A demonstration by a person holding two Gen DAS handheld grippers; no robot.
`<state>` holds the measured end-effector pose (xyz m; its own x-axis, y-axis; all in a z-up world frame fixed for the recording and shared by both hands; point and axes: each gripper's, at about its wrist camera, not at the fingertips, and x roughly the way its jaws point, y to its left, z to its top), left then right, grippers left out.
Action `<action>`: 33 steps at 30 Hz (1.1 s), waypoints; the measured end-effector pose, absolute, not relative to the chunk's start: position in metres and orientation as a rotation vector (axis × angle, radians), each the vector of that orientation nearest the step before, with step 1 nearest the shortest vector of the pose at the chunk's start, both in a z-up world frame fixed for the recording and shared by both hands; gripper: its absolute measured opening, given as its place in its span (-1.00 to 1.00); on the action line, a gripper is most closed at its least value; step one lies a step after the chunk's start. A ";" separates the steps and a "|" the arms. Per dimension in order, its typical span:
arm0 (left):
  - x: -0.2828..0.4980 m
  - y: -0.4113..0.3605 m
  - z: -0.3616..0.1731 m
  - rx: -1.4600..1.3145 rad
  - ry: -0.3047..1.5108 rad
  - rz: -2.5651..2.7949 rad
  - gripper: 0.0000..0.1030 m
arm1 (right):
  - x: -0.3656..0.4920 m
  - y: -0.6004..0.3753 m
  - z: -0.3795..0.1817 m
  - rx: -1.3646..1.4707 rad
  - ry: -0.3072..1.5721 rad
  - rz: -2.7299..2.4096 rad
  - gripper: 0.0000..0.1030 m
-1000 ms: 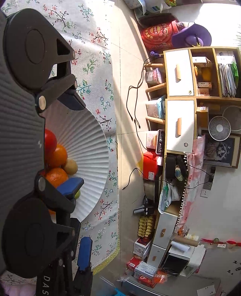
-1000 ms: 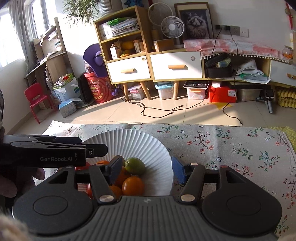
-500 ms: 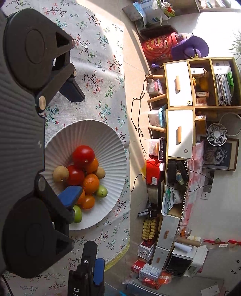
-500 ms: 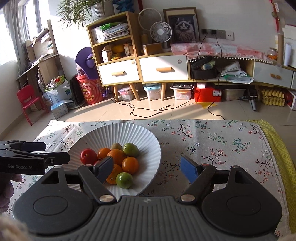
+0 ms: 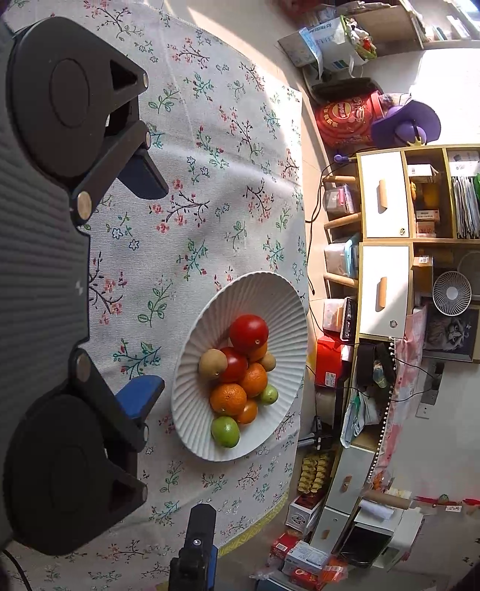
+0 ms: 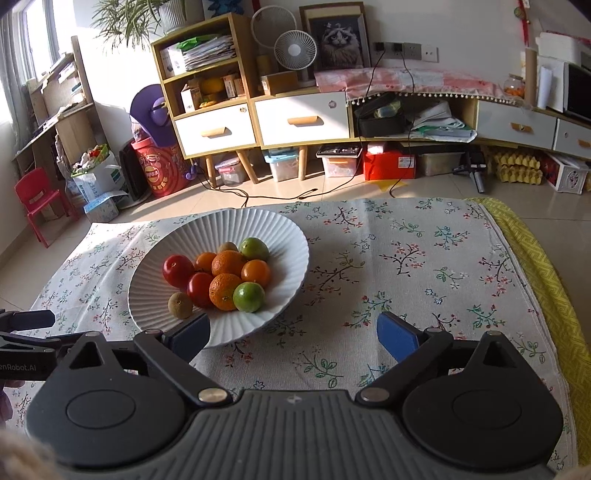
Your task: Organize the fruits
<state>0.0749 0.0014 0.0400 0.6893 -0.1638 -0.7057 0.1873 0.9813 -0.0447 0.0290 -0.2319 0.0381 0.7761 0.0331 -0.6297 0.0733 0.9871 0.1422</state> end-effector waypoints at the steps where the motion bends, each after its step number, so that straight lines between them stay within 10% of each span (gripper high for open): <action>1: 0.072 0.002 0.039 0.032 0.790 -0.193 0.86 | 0.026 -0.230 0.037 0.162 0.689 -0.025 0.91; 33: 0.022 -0.005 0.019 0.049 0.853 -0.016 0.86 | -0.006 -0.169 0.005 -0.022 0.787 -0.130 0.98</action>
